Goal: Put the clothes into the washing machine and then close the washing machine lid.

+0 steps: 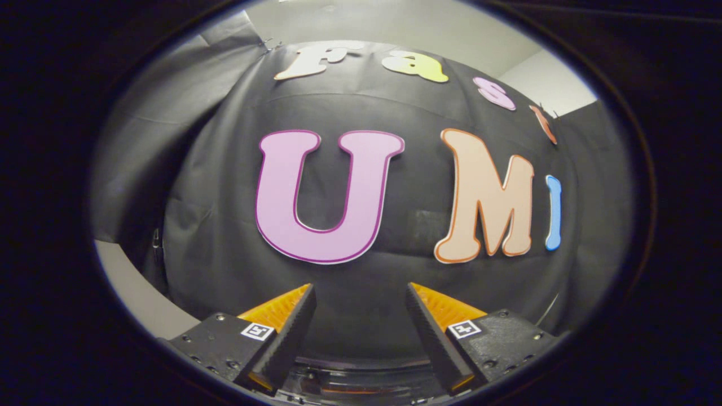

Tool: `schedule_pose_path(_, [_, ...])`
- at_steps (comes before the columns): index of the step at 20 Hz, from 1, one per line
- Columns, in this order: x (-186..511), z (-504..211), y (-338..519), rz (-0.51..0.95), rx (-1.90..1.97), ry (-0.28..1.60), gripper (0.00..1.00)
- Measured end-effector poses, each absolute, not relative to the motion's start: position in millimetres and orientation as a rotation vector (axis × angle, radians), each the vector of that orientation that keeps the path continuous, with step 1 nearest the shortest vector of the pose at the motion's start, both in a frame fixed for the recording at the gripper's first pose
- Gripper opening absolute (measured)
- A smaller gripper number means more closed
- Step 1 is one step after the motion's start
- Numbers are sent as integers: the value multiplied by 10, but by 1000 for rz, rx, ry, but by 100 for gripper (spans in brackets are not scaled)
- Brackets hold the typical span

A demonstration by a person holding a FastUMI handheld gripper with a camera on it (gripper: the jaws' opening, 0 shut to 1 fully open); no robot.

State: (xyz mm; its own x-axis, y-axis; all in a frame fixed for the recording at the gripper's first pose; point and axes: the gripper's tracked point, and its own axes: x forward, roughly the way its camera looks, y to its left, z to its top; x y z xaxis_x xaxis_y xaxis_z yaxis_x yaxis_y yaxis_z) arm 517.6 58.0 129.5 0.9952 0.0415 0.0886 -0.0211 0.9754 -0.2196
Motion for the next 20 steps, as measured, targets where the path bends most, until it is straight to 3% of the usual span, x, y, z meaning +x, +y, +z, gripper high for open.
schedule_pose_path(7, [5407,727,290,1,-149,39,97])
schedule_pose_path(10, [5391,204,371,77,-151,194,97])
schedule_pose_path(12, [5334,350,430,73,-42,110,97])
schedule_pose_path(20, [5203,403,396,79,-61,128,96])
